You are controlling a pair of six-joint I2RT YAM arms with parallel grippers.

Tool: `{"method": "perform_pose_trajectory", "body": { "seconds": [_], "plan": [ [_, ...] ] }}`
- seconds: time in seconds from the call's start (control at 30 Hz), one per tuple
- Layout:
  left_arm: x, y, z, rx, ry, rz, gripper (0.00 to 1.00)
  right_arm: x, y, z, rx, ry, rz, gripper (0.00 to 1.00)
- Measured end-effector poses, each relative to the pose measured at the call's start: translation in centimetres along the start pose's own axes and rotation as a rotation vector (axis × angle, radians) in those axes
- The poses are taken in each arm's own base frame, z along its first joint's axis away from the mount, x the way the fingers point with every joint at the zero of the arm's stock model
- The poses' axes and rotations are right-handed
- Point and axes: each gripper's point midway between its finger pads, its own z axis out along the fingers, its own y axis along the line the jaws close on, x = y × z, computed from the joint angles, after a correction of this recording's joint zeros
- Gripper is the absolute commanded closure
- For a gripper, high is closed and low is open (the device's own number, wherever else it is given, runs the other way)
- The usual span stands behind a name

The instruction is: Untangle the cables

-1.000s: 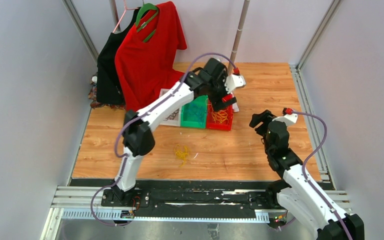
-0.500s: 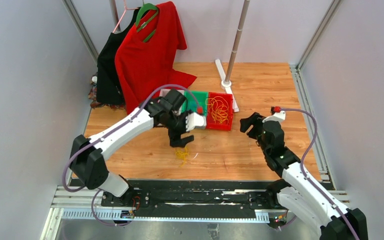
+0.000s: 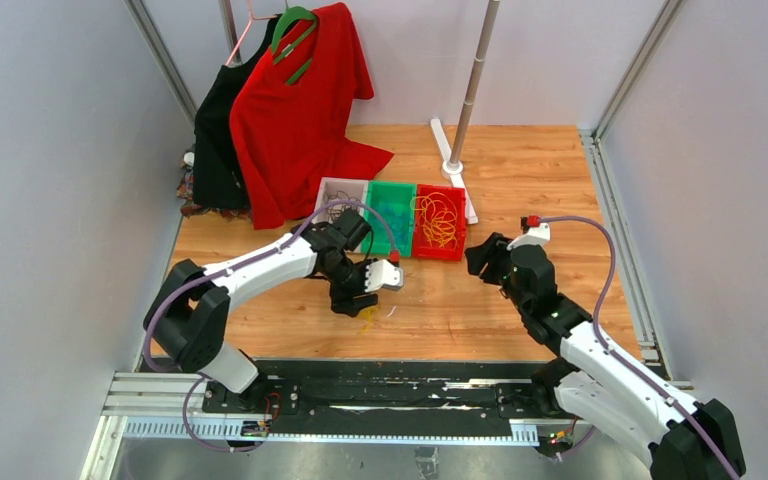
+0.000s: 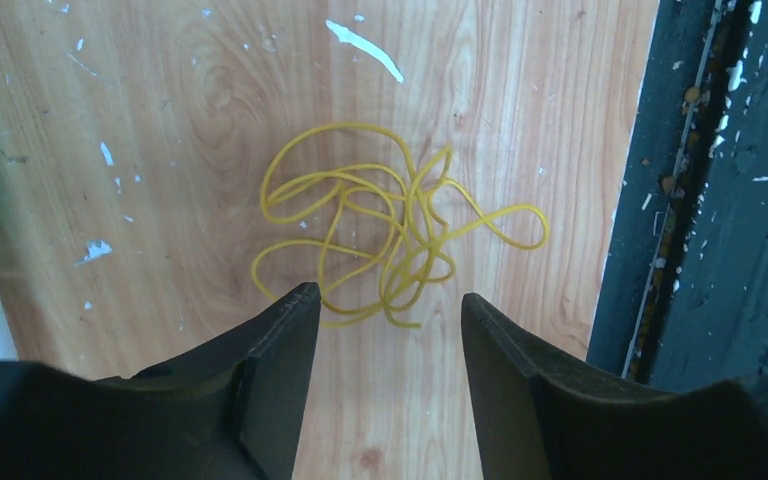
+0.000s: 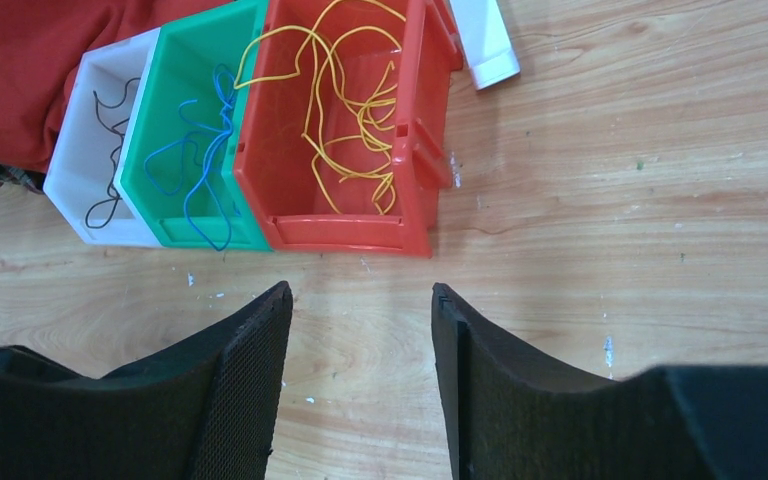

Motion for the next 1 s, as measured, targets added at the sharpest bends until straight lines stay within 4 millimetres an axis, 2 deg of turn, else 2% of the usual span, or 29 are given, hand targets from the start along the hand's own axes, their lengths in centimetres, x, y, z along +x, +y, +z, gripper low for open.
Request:
{"method": "perform_pose_trajectory", "body": {
  "seconds": [0.07, 0.23, 0.3, 0.4, 0.5, 0.6, 0.77, 0.87, 1.0],
  "plan": [
    [-0.1, 0.2, 0.4, 0.001, -0.006, -0.002, 0.51, 0.3, 0.0, 0.0, -0.002, 0.007, 0.001, 0.48],
    [-0.1, 1.0, 1.7, 0.004, -0.004, -0.010, 0.88, 1.2, 0.1, 0.0, -0.009, 0.031, 0.001, 0.51],
    [-0.4, 1.2, 1.5, 0.004, -0.007, -0.010, 0.96, 1.5, 0.4, -0.1, -0.023, 0.038, -0.001, 0.50],
    [-1.7, 1.5, 0.2, -0.007, -0.029, -0.003, 0.98, 2.1, 1.4, -0.1, -0.061, 0.055, -0.010, 0.45],
    [-3.1, 1.3, -2.1, -0.017, -0.055, 0.008, 0.99, 3.1, 3.3, -0.2, -0.128, 0.082, -0.033, 0.39],
    [-5.0, 0.7, -5.3, -0.036, -0.099, 0.021, 0.99, 4.0, 5.9, -0.6, -0.231, 0.103, -0.068, 0.33],
    [-7.6, -0.5, -10.1, -0.075, -0.177, 0.046, 0.99, 5.0, 11.0, -2.4, -0.442, 0.114, -0.119, 0.31],
    [-8.3, -1.2, -11.7, -0.080, -0.207, 0.056, 0.99, 4.8, 13.6, -3.8, -0.545, 0.099, -0.129, 0.31],
    [-8.7, -2.1, -12.6, -0.066, -0.231, 0.062, 0.99, 3.9, 16.3, -4.9, -0.643, 0.080, -0.132, 0.32]
  ]
}}
